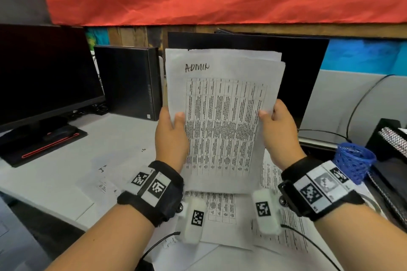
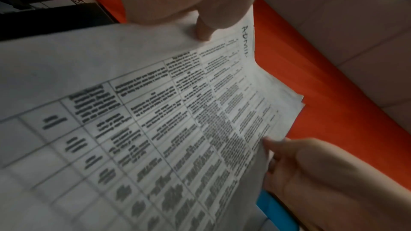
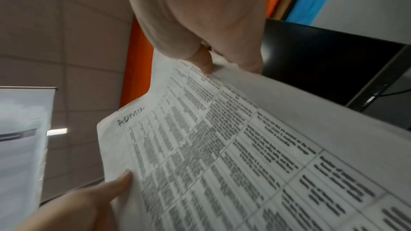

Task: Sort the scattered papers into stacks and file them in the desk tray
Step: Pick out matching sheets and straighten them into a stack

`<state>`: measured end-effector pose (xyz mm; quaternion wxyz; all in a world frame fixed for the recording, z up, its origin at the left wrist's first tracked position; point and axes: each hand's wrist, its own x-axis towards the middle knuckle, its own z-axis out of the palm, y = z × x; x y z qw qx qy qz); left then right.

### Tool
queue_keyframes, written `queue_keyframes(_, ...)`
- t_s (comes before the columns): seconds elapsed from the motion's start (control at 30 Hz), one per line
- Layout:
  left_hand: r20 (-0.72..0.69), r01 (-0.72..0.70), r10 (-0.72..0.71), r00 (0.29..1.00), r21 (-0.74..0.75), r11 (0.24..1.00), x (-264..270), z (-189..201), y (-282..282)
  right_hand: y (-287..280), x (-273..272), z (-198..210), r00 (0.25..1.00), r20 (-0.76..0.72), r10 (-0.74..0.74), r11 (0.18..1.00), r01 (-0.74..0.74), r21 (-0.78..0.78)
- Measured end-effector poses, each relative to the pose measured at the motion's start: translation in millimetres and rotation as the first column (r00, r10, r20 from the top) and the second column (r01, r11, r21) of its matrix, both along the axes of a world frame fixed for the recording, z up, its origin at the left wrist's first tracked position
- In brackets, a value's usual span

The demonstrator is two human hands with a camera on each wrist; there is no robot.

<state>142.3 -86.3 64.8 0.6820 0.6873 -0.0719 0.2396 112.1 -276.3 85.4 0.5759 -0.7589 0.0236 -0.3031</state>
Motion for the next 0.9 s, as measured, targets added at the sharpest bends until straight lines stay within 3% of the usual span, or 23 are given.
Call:
queue_keyframes(0.1, 0.038, 0.012, -0.013, 0.999, 0.026, 1.000, -12.6, -8.5, -5.0, 9.6, -10.3, -13.1, 1.000, 0.019, -0.019, 1.000, 0.019, -0.017)
queue_keyframes(0.23, -0.038, 0.088, -0.087, 0.995, 0.033, 0.996, -19.0, -21.7, -6.2, 16.7, -17.8, -24.9, 1.000, -0.002, -0.009, 0.999, 0.008, -0.042)
queue_keyframes(0.33, -0.079, 0.092, -0.090, 0.993, 0.023, 0.996, -12.6, -21.5, -2.2, 10.5, -11.8, -3.9, 0.993, 0.118, -0.029, 0.997, 0.037, -0.065)
queue_keyframes(0.43, -0.089, 0.092, -0.090, 0.992, 0.010, 0.996, -6.8, -20.3, 1.4, 5.5, -3.8, 23.0, 0.964, 0.263, -0.035, 0.969, 0.097, -0.226)
queue_keyframes(0.53, -0.103, 0.084, -0.082, 0.991, 0.014, 0.996, -1.6, -23.3, 3.8, 2.7, 5.1, 39.5, 0.977, 0.208, -0.054, 0.911, 0.134, -0.390)
queue_keyframes(0.63, -0.118, 0.074, -0.074, 0.990, -0.006, 0.997, 3.0, -28.5, 6.3, -1.7, 13.1, 42.2, 0.981, 0.130, -0.141, 0.879, 0.184, -0.439)
queue_keyframes(0.73, -0.154, 0.092, -0.090, 0.984, 0.006, 0.996, 8.8, -36.0, 7.3, -1.8, 15.1, 39.1, 0.980, 0.153, -0.127, 0.906, 0.177, -0.383)
queue_keyframes(0.9, -0.191, 0.086, -0.080, 0.978, 0.025, 0.996, 12.6, -42.2, 6.8, -2.5, 13.6, 24.8, 0.991, 0.130, -0.024, 0.997, 0.033, -0.072)
